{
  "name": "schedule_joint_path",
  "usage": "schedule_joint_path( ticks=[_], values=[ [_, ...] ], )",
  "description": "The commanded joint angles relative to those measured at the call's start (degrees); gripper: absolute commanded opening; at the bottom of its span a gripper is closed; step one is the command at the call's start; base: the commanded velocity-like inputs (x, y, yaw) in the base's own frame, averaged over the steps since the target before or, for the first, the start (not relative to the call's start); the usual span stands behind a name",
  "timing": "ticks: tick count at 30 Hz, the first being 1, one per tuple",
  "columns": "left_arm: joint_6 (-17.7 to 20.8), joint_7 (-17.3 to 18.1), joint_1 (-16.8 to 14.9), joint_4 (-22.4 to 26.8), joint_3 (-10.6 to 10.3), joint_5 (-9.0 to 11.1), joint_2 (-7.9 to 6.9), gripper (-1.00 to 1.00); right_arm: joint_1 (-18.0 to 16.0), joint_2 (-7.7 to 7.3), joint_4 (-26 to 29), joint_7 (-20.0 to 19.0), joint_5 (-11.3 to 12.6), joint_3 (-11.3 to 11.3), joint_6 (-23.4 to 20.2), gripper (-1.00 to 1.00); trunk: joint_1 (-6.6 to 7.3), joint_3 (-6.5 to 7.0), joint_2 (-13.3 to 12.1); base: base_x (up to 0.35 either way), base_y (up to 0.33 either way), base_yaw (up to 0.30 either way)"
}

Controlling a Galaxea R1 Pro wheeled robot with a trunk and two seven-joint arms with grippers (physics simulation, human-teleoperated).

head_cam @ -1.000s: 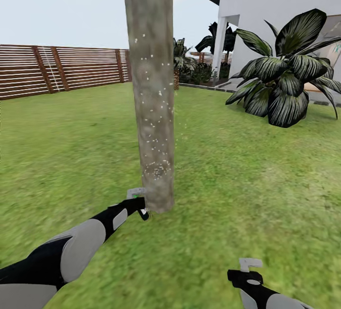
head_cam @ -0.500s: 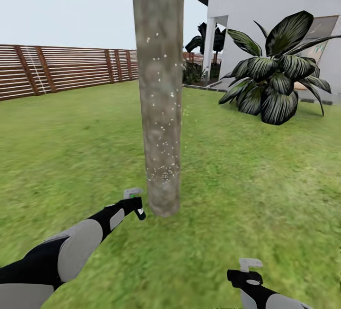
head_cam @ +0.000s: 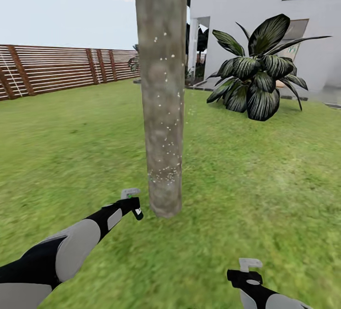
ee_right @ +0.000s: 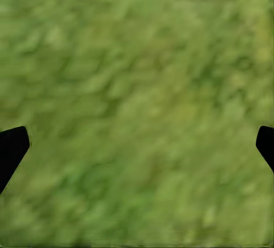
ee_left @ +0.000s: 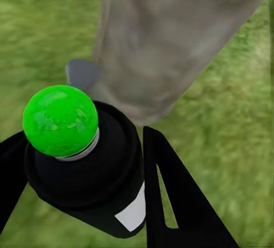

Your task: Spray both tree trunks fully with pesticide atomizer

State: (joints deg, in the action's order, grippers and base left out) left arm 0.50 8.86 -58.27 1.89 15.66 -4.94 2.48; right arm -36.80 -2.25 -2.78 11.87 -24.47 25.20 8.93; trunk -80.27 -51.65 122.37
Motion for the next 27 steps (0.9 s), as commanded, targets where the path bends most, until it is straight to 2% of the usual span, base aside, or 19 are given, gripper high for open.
schedule_joint_path(
  ticks=[1, 8, 15, 27],
  values=[
    [0.1, 0.2, 0.0, 0.1, 0.5, -0.5, -0.01, -1.0, -0.1, -0.04, -0.3, 0.3, -0.6, 0.5, 0.4, 1.0, 0.01, -0.05, 0.0, 0.0, 0.35, -0.291],
    [0.0, 0.3, 0.0, 0.0, 0.5, -0.5, -0.02, -1.0, -0.1, -0.04, -0.3, 0.4, -0.6, 0.5, 0.4, 1.0, 0.01, -0.05, 0.0, -0.001, 0.35, -0.281],
    [0.0, 0.3, 0.0, 0.0, 0.5, -0.5, -0.02, -1.0, -0.1, -0.04, -0.3, 0.3, -0.6, 0.5, 0.4, 1.0, 0.01, -0.05, 0.0, -0.071, 0.35, -0.099],
    [0.0, 0.3, 0.0, 0.0, 0.5, -0.5, -0.02, -1.0, -0.1, -0.04, -0.3, 0.3, -0.6, 0.5, 0.4, 1.0, 0.01, -0.05, 0.0, -0.093, 0.35, -0.283]
  ],
)
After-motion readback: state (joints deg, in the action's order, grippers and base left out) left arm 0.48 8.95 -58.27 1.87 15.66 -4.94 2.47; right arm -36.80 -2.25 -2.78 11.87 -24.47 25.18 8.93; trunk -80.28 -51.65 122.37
